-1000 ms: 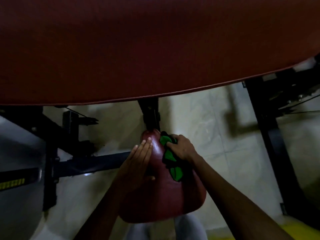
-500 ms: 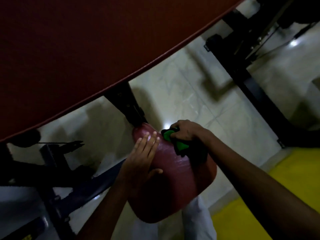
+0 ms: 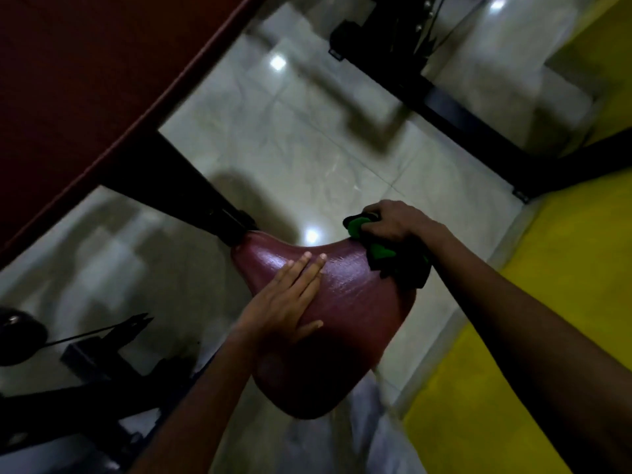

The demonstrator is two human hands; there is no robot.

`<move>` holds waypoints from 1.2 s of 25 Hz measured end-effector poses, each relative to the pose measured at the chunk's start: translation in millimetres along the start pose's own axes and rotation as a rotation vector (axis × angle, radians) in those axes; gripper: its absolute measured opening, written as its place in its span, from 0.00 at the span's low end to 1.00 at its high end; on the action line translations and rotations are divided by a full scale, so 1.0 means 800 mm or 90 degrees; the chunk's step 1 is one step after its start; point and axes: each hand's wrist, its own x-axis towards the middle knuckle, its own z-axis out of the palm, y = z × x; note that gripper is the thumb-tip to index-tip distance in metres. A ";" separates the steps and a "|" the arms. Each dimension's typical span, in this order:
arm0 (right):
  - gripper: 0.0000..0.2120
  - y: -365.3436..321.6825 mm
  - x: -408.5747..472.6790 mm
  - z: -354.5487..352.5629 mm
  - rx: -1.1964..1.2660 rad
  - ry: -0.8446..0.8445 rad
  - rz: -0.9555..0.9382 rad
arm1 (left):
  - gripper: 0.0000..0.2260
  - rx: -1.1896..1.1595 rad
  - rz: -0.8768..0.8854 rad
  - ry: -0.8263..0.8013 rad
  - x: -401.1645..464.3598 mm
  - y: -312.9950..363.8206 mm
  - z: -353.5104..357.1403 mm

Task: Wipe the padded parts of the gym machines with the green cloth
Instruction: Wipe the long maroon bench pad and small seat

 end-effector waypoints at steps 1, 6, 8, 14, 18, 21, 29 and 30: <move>0.13 0.019 -0.009 0.004 0.081 0.006 0.032 | 0.33 0.001 0.011 -0.003 0.006 0.000 -0.001; 0.07 0.085 -0.048 0.042 0.343 0.061 0.123 | 0.35 0.080 0.032 -0.046 0.019 0.003 -0.011; 0.09 0.098 -0.056 0.049 0.371 0.047 0.139 | 0.37 0.091 0.050 -0.058 0.029 0.001 -0.016; 0.05 0.097 -0.057 0.069 0.402 0.145 0.103 | 0.40 0.093 0.170 -0.098 0.047 0.018 -0.011; 0.05 0.118 -0.094 0.111 0.560 0.193 0.179 | 0.42 0.097 0.169 -0.130 0.047 0.021 -0.010; 0.05 0.126 -0.105 0.134 0.607 0.180 0.206 | 0.41 0.085 0.167 -0.132 0.048 0.016 -0.008; 0.06 0.065 -0.133 0.209 0.870 0.388 0.330 | 0.41 0.047 0.168 -0.143 0.050 0.015 -0.010; 0.05 0.048 -0.149 0.232 0.891 0.385 0.354 | 0.41 0.045 0.170 -0.150 0.049 0.014 -0.010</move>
